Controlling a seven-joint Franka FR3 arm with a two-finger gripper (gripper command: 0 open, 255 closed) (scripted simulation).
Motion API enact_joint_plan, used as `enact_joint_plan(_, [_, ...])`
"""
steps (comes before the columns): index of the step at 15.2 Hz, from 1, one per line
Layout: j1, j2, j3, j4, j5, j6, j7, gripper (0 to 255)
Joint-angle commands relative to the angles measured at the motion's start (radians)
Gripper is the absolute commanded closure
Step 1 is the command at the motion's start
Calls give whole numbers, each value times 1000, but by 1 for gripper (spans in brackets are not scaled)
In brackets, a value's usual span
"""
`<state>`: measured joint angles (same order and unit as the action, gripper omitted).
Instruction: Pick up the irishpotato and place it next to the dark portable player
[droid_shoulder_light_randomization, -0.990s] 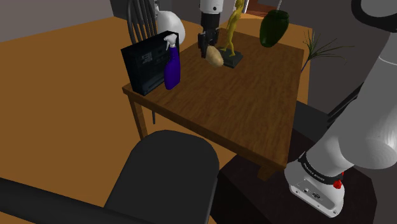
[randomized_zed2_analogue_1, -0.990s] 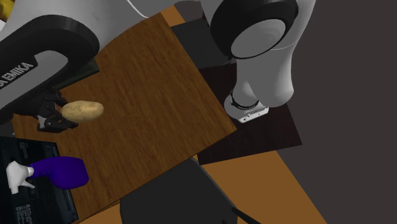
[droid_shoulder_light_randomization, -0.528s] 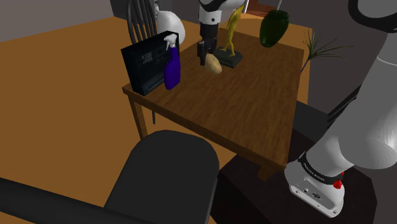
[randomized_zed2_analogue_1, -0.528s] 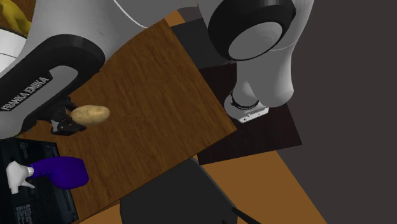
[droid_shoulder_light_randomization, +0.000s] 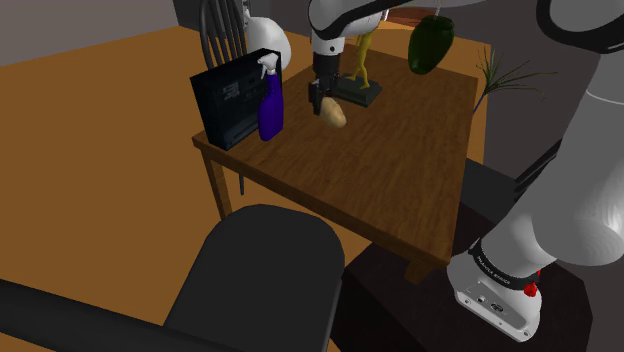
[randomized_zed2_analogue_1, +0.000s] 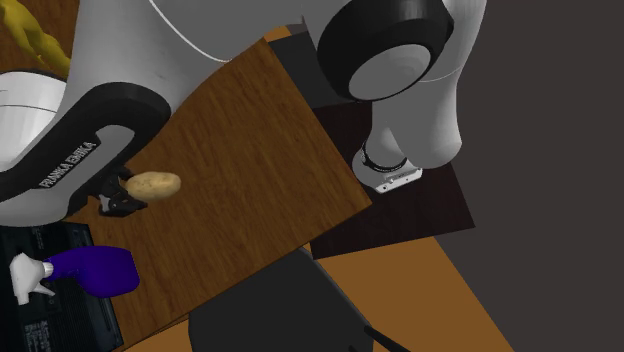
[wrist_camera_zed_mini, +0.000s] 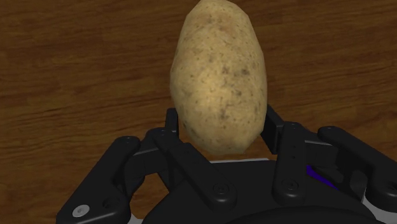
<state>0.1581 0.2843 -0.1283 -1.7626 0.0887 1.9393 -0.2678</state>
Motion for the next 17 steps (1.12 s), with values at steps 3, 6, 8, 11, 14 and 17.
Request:
enact_joint_plan(3, [0,20,1,-29,4,49,-4,255])
enact_joint_plan(6, [-1,37,2,-49,8,87,-8,255])
enact_joint_plan(8, [-1,37,2,-50,8,87,-8,255])
enact_joint_plan(11, [-1,37,2,-49,8,87,-8,255])
enact_joint_plan(14, [-1,37,2,-49,8,87,-8,255])
enact_joint_plan(17, [-1,37,2,-50,8,87,-8,0])
